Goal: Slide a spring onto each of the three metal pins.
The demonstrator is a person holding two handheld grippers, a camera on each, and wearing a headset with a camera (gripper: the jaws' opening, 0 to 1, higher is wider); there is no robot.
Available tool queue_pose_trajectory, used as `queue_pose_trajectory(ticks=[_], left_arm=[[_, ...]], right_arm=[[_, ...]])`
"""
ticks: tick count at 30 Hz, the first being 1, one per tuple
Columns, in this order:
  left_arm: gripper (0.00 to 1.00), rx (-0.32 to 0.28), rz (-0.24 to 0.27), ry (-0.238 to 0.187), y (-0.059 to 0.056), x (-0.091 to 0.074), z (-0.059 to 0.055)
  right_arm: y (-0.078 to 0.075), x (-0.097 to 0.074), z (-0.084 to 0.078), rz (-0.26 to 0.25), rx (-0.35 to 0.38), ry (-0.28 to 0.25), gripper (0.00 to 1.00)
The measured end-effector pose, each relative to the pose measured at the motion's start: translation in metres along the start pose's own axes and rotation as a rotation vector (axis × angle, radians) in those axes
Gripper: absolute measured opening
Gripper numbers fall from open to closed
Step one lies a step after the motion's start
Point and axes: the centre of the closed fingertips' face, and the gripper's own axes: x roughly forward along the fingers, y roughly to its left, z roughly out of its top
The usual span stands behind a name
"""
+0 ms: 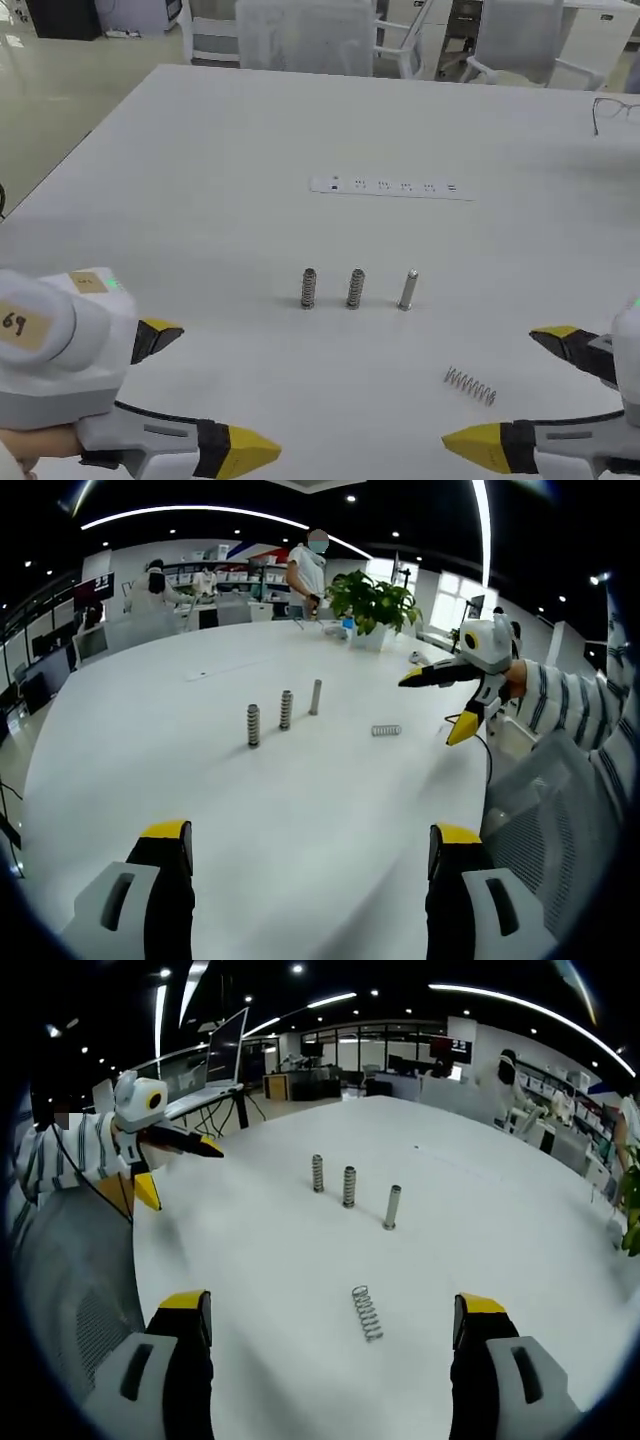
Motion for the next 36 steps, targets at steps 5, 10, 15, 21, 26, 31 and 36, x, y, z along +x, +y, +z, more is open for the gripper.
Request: queue_pose_trajectory(ticks=[5, 10, 15, 21, 26, 31, 36], left_arm=[[0.95, -0.005, 0.002, 0.006, 0.001, 0.000, -0.002], [0.94, 0.002, -0.008, 0.024, -0.002, 0.000, -0.005], [0.94, -0.002, -0.007, 0.020, -0.001, -0.001, -0.003], [0.93, 0.000, -0.008, 0.021, -0.002, 0.000, 0.000], [0.90, 0.035, -0.049, 0.022, -0.013, 0.004, 0.009], [0.89, 0.082, -0.089, 0.029, -0.022, 0.016, 0.019], [0.84, 0.126, -0.147, 0.052, -0.033, 0.029, 0.027]], right_arm=[[0.002, -0.009, 0.008, -0.016, 0.119, -0.140, 0.99], [0.006, -0.017, 0.003, -0.034, 0.148, -0.170, 0.99], [0.008, -0.019, -0.005, -0.055, 0.149, -0.150, 0.99], [0.011, -0.023, 0.001, -0.058, 0.176, -0.192, 0.99], [0.008, -0.028, 0.005, -0.047, 0.208, -0.225, 0.99], [0.006, -0.033, 0.009, -0.065, 0.206, -0.246, 0.99], [0.006, -0.034, 0.006, -0.071, 0.181, -0.219, 0.99]])
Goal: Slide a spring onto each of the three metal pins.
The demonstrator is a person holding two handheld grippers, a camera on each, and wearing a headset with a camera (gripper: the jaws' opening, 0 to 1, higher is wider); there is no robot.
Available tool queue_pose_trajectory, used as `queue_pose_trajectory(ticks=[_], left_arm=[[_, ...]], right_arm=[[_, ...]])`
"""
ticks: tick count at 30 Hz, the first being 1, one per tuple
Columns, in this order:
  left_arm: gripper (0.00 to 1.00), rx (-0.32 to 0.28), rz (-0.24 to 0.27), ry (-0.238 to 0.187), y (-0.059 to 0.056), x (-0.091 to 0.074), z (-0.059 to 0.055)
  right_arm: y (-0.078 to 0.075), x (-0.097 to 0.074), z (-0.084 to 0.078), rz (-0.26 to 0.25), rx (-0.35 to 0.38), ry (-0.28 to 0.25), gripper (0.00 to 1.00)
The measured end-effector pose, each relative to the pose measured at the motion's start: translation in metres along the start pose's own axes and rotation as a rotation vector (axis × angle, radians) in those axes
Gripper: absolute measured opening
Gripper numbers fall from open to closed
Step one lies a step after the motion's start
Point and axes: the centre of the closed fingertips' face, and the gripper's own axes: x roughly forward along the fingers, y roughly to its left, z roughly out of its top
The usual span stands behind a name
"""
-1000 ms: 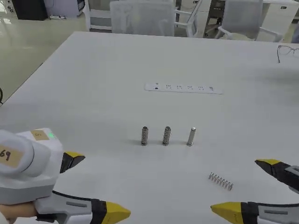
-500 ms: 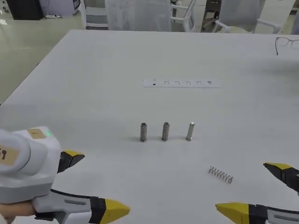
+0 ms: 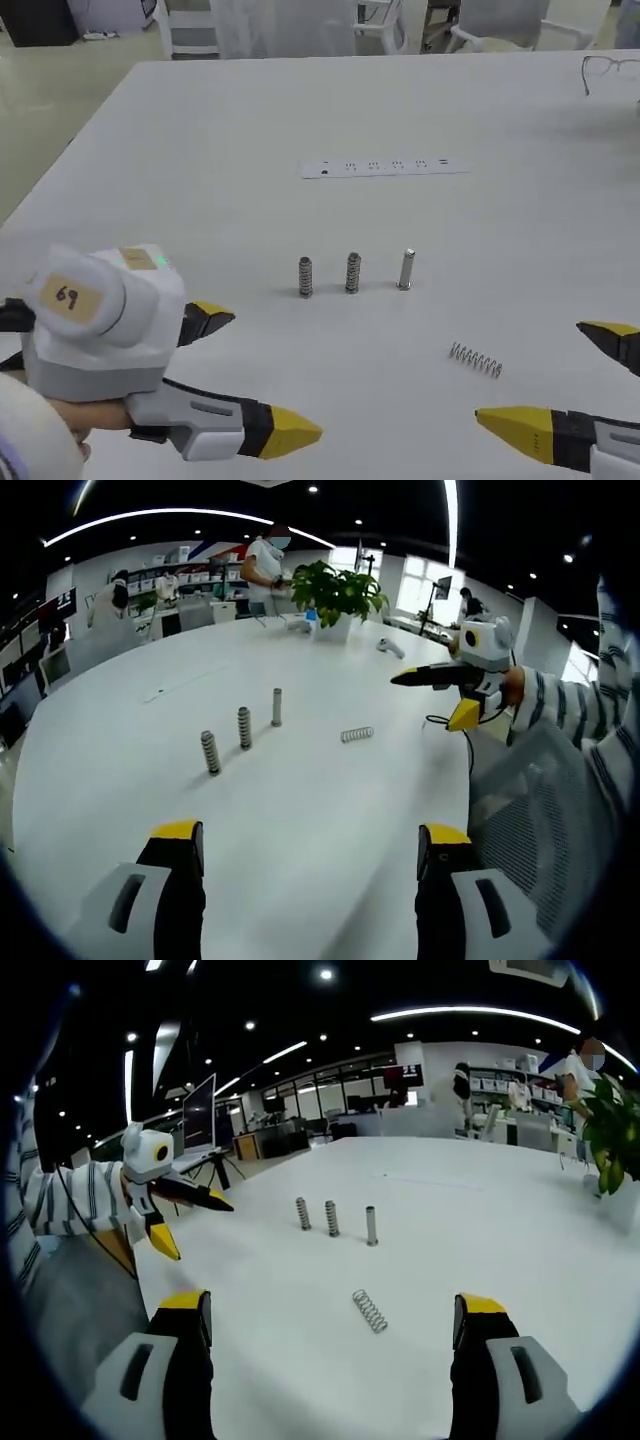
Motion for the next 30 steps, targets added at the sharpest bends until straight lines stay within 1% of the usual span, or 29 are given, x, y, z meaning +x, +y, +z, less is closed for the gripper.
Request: queue_pose_trajectory(ticks=[1, 2, 5, 6, 7, 8, 9, 10, 12, 13, 15, 16, 17, 18, 20, 22, 25, 27, 28, 30], left_arm=[[0.83, 0.011, -0.005, 0.007, 0.000, 0.003, 0.001], [0.84, 0.035, -0.013, 0.013, 0.000, 0.006, 0.004], [0.84, 0.050, -0.031, 0.008, 0.000, 0.014, 0.012], [0.83, 0.053, -0.043, 0.008, -0.002, 0.018, 0.016], [0.83, 0.060, -0.056, 0.013, -0.005, 0.022, 0.017], [0.83, 0.085, -0.077, 0.028, -0.009, 0.025, 0.017], [0.83, 0.132, -0.103, 0.052, -0.015, 0.030, 0.017], [0.82, 0.160, -0.119, 0.063, -0.018, 0.034, 0.017], [0.81, 0.196, -0.156, 0.076, -0.028, 0.043, 0.020], [0.81, 0.197, -0.171, 0.070, -0.031, 0.049, 0.025], [0.82, 0.196, -0.183, 0.062, -0.034, 0.059, 0.032], [0.81, 0.219, -0.195, 0.071, -0.038, 0.063, 0.032], [0.80, 0.262, -0.211, 0.091, -0.040, 0.065, 0.031], [0.79, 0.300, -0.224, 0.102, -0.044, 0.070, 0.032], [0.79, 0.320, -0.241, 0.114, -0.050, 0.079, 0.033], [0.78, 0.331, -0.259, 0.110, -0.054, 0.086, 0.036], [0.72, 0.353, -0.275, 0.114, -0.056, 0.094, 0.038], [0.71, 0.357, -0.273, 0.131, -0.054, 0.101, 0.037], [0.71, 0.370, -0.277, 0.145, -0.055, 0.103, 0.037], [0.70, 0.386, -0.296, 0.150, -0.059, 0.107, 0.037]], right_arm=[[0.000, 0.000, -0.001, -0.001, -0.001, 0.004, 0.99], [0.000, 0.000, -0.001, -0.001, -0.002, 0.004, 0.99], [0.003, 0.001, 0.000, 0.006, 0.005, -0.003, 0.99], [0.005, 0.001, 0.001, 0.014, 0.008, -0.011, 0.99], [0.006, 0.000, 0.001, 0.017, 0.009, -0.017, 0.99], [0.007, 0.000, 0.001, 0.021, 0.013, -0.018, 0.99], [0.008, 0.000, 0.001, 0.023, 0.015, -0.017, 0.99], [0.008, 0.000, 0.000, 0.024, 0.016, -0.016, 0.99], [0.008, 0.000, -0.002, 0.024, 0.019, -0.011, 0.99], [0.008, 0.000, -0.003, 0.023, 0.019, -0.008, 0.99], [0.008, -0.001, -0.004, 0.021, 0.020, -0.005, 0.99], [0.008, -0.001, -0.004, 0.019, 0.022, -0.006, 0.99], [0.008, -0.001, -0.004, 0.020, 0.023, -0.007, 0.99], [0.008, -0.002, -0.004, 0.020, 0.025, -0.009, 0.99], [0.006, -0.003, -0.006, 0.021, 0.022, -0.005, 0.99], [0.006, -0.005, -0.007, 0.023, 0.016, 0.002, 0.99], [0.007, -0.005, -0.009, 0.024, 0.016, 0.008, 0.99], [0.008, -0.006, -0.011, 0.024, 0.017, 0.012, 0.99], [0.008, -0.006, -0.012, 0.024, 0.018, 0.014, 0.99], [0.008, -0.006, -0.013, 0.025, 0.017, 0.017, 0.99]])
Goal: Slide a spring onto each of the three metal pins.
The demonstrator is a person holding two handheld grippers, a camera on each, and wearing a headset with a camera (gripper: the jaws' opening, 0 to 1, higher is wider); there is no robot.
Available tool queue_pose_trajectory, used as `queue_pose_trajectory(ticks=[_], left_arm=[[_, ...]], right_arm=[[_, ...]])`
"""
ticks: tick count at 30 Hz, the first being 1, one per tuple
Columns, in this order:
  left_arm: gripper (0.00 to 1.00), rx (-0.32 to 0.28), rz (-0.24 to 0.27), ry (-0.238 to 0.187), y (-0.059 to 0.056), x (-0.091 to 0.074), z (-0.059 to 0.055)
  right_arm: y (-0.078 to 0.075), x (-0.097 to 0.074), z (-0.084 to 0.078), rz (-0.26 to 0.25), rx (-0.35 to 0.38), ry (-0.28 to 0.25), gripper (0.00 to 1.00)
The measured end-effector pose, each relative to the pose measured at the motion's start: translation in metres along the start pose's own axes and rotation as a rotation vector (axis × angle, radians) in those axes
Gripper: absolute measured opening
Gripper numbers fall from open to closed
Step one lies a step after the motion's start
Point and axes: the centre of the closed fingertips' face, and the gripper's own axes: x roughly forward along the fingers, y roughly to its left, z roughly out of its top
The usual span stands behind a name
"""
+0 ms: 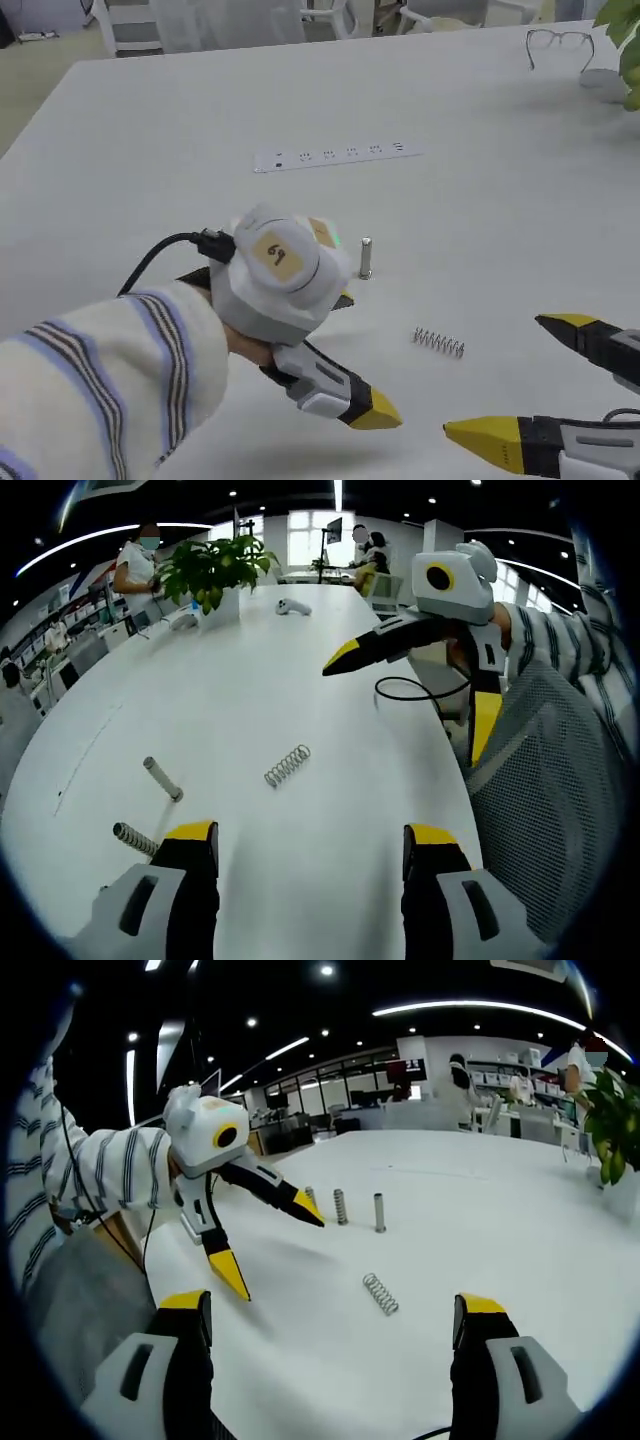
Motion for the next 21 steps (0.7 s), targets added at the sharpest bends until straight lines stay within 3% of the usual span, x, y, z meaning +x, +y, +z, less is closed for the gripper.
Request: queue_pose_trajectory(ticks=[6, 8, 12, 15, 18, 21], left_arm=[[0.68, 0.038, -0.036, 0.031, 0.001, 0.016, 0.006], [0.65, 0.055, -0.032, 0.039, 0.004, 0.020, 0.010], [0.59, 0.087, -0.049, 0.015, 0.004, 0.027, 0.027], [0.55, 0.123, -0.060, 0.030, 0.005, 0.031, 0.030], [0.48, 0.132, -0.130, 0.019, -0.002, 0.036, 0.036], [0.45, 0.172, -0.151, 0.043, -0.002, 0.041, 0.037]], right_arm=[[-0.001, 0.002, -0.003, -0.002, 0.002, 0.007, 0.99], [-0.001, 0.002, -0.004, -0.003, 0.001, 0.012, 0.99], [-0.001, 0.001, -0.004, -0.005, 0.004, 0.010, 0.99], [-0.003, -0.001, -0.005, -0.008, 0.003, 0.013, 0.98], [-0.005, -0.001, -0.007, -0.005, 0.000, 0.021, 0.98], [-0.007, -0.002, -0.009, -0.006, -0.011, 0.034, 0.98]])
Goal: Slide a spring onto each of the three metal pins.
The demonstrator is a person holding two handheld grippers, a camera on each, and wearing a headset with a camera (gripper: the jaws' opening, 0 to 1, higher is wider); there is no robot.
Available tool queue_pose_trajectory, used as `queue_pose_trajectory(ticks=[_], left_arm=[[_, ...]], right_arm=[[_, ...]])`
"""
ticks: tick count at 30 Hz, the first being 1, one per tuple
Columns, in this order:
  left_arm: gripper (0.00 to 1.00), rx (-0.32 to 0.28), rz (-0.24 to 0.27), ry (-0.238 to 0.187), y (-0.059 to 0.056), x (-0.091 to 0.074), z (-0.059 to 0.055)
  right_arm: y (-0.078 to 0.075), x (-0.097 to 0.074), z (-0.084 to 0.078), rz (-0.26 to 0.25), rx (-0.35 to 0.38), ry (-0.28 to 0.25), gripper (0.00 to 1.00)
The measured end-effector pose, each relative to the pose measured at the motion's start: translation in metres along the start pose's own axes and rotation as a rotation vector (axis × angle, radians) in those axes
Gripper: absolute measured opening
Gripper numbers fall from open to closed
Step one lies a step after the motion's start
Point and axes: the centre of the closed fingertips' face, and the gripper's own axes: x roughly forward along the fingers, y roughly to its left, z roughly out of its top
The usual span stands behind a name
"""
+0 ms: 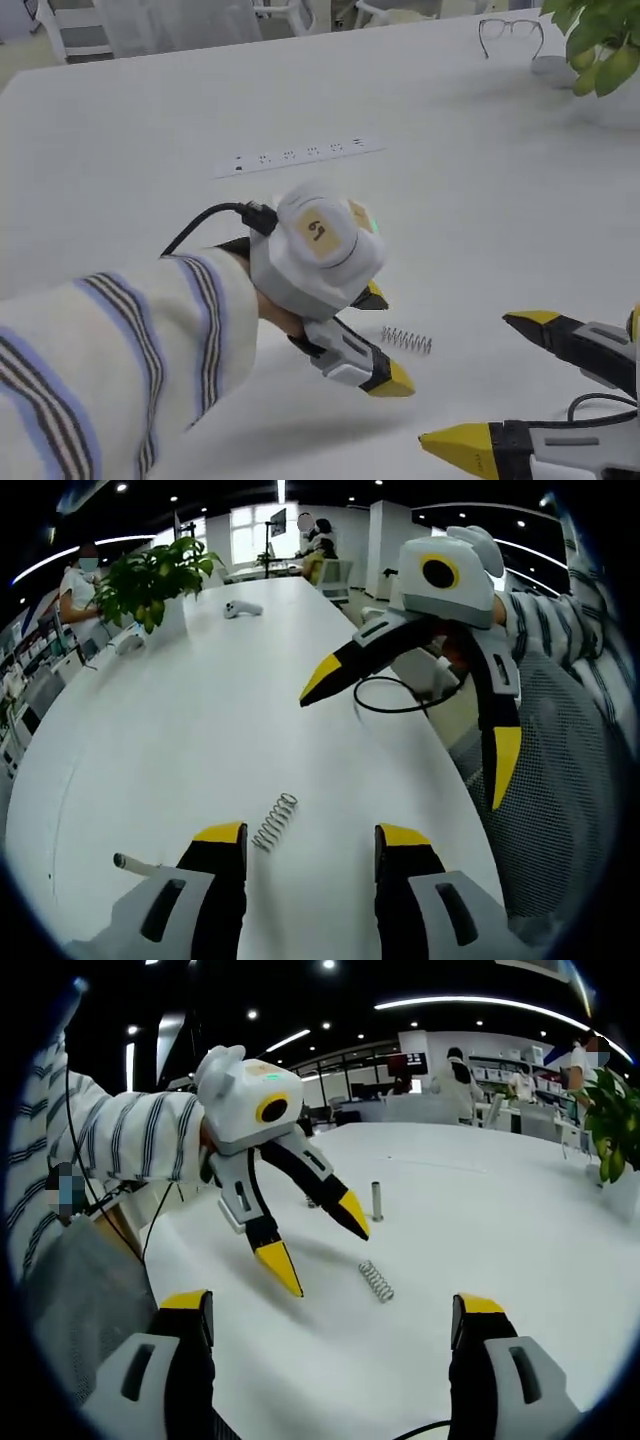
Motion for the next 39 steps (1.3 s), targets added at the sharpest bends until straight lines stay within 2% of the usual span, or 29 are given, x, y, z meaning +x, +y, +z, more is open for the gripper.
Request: queue_pose_trajectory(ticks=[5, 8, 15, 20, 23, 26, 27, 29, 33, 36, 39], left_arm=[[0.43, 0.019, -0.001, 0.037, 0.010, 0.006, -0.005], [0.39, -0.001, -0.023, 0.066, 0.011, 0.012, -0.011], [0.34, 0.012, -0.035, 0.085, 0.014, 0.022, -0.016], [0.32, 0.017, -0.057, 0.094, 0.009, 0.028, -0.021], [0.30, 0.030, -0.051, 0.109, 0.009, 0.029, -0.025], [0.21, -0.005, -0.071, 0.118, 0.003, 0.028, -0.029], [0.18, -0.014, -0.071, 0.139, 0.002, 0.027, -0.033], [0.13, -0.019, -0.061, 0.139, 0.002, 0.028, -0.035], [0.12, -0.033, -0.058, 0.131, -0.003, 0.030, -0.036], [0.11, -0.055, -0.037, 0.111, -0.001, 0.032, -0.033], [0.05, -0.068, -0.022, 0.106, 0.000, 0.034, -0.031]], right_arm=[[0.000, 0.000, -0.001, 0.005, -0.002, 0.001, 0.98], [0.001, 0.002, -0.003, 0.012, -0.006, 0.006, 0.97], [0.002, 0.002, -0.009, 0.022, -0.029, 0.036, 0.96], [0.003, 0.002, -0.010, 0.025, -0.033, 0.040, 0.96], [0.004, 0.002, -0.010, 0.025, -0.041, 0.045, 0.95], [0.004, 0.002, -0.010, 0.025, -0.043, 0.044, 0.95], [0.005, 0.002, -0.010, 0.026, -0.043, 0.044, 0.95], [0.005, 0.002, -0.010, 0.026, -0.044, 0.043, 0.95], [0.009, 0.001, -0.012, 0.035, -0.055, 0.052, 0.95], [0.010, 0.000, -0.014, 0.037, -0.058, 0.056, 0.95], [0.009, -0.001, -0.015, 0.032, -0.058, 0.057, 0.95]])
